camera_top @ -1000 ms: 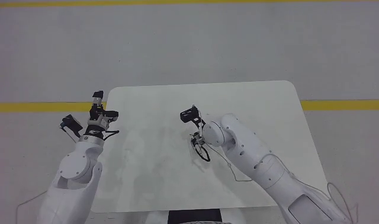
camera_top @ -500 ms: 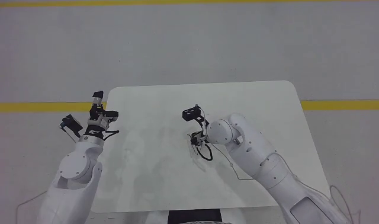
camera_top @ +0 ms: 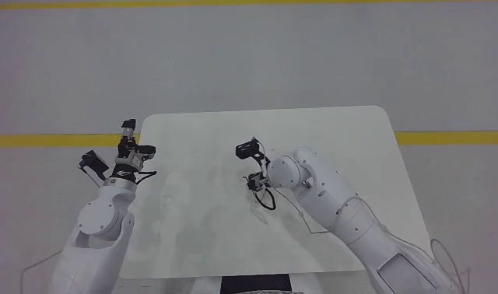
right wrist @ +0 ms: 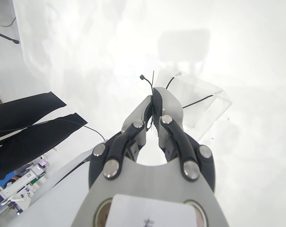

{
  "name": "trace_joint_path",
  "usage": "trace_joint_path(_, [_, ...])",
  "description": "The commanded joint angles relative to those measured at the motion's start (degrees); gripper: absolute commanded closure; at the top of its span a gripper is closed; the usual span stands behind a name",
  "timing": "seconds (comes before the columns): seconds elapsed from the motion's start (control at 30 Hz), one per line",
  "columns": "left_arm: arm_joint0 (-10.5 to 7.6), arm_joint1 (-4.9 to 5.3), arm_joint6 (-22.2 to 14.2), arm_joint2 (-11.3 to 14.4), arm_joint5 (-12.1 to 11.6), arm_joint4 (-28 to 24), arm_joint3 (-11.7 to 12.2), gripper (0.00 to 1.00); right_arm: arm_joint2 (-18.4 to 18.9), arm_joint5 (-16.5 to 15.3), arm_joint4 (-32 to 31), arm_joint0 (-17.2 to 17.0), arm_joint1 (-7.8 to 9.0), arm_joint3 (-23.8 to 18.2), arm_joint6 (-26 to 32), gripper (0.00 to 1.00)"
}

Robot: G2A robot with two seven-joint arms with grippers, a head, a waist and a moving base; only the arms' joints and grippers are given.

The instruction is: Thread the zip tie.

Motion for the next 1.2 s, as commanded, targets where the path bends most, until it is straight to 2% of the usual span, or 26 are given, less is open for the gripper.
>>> trace_joint_path(0.0, [0.00, 0.00, 0.0, 0.0, 0.0, 0.0, 0.0, 0.00, -0.8, 0.4, 0.0, 0.6, -0.28, 1.0, 0.1, 1.00])
trace_joint_path(0.37, [0.00, 0.00, 0.0, 0.0, 0.0, 0.0, 0.0, 0.00, -3.6, 1.8, 0.6, 3.2, -1.72, 6.1, -0.9, 0.94])
trace_joint_path(0.67, [0.00, 0.00, 0.0, 0.0, 0.0, 0.0, 0.0, 0.00, -4.6, 2.6, 0.7, 4.3, -2.44, 8.3, -1.5, 0.96])
trace_joint_path(0.87, [0.00, 0.00, 0.0, 0.0, 0.0, 0.0, 0.0, 0.00, -4.2, 3.3, -0.1, 4.2, -2.34, 7.9, -1.1, 0.94])
trace_joint_path(0.97, [0.00, 0.00, 0.0, 0.0, 0.0, 0.0, 0.0, 0.00, -3.6, 3.6, -0.7, 3.8, -2.04, 7.0, -0.7, 0.98])
trace_joint_path(1.17, [0.00, 0.00, 0.0, 0.0, 0.0, 0.0, 0.0, 0.00, -1.2, 3.8, -1.7, 2.2, -1.05, 3.2, 0.5, 1.00])
